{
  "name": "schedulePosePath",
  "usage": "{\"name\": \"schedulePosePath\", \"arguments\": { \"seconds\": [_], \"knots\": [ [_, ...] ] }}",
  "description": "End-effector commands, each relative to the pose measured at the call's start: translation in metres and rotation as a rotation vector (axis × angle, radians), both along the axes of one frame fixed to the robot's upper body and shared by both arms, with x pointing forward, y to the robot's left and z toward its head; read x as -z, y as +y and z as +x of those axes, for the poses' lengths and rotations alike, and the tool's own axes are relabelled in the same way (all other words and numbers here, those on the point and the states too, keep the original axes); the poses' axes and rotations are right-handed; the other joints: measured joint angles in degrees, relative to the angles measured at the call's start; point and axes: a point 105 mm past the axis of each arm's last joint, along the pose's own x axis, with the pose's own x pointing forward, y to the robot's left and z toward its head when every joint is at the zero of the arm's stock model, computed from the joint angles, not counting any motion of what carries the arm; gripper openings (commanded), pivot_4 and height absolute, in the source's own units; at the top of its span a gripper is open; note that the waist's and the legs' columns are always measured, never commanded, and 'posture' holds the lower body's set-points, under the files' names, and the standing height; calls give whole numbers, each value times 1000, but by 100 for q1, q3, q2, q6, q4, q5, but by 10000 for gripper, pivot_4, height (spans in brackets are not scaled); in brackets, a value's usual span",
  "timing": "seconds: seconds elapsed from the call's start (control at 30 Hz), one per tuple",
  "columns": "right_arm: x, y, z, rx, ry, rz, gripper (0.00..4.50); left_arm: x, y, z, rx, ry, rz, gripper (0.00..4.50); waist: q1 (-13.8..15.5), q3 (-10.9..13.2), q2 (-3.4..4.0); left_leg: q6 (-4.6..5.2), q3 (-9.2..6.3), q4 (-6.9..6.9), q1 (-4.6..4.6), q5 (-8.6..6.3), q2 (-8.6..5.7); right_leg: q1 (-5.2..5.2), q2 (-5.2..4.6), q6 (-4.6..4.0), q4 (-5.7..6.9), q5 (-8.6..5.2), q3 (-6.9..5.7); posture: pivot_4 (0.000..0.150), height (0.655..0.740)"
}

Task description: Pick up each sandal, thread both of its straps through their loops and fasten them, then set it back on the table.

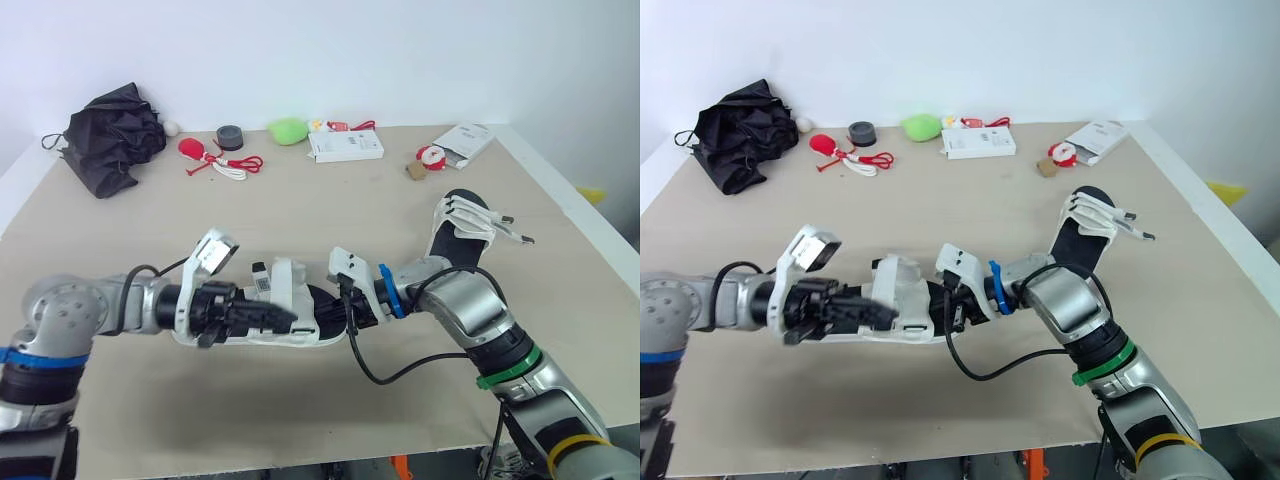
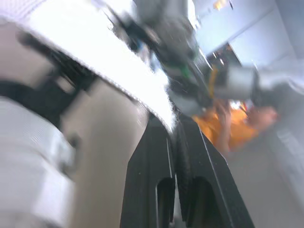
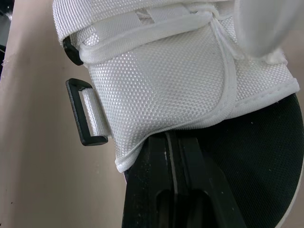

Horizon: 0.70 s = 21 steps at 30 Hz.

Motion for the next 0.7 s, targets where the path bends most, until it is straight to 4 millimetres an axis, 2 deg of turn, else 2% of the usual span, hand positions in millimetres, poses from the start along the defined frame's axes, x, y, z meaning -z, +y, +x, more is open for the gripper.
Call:
{"name": "schedulePosePath", "arguments": {
  "seconds": [0.03, 0.23, 0.47, 0.7],
  "knots": [
    [8, 1, -1, 7, 17, -15, 0, 7, -5, 22, -70, -20, 25, 501, 0, 0, 0, -3, -1, 0, 1, 2, 2, 0, 1, -1, 1, 1, -1, 1500, 7400],
    [9, 2, -1, 25, 9, -4, 0, 31, -14, 25, -16, -19, 85, 501, -4, 0, 0, -14, -3, -1, 2, 8, 16, -5, 9, -13, 4, 5, -3, 1500, 7400],
    [11, 2, -1, 38, 6, 9, 0, 36, -14, 15, 49, -28, 113, 501, -4, 0, 0, -17, -2, -1, 4, 12, 16, -4, 8, -13, 4, 8, -2, 1500, 7400],
    [11, 4, 0, 47, 2, 19, 0, 45, -19, 2, 104, -162, 183, 501, -7, 0, 1, -17, -1, -2, 6, 11, 20, -4, 10, -14, 4, 7, -1, 1500, 7400]
  ]
}}
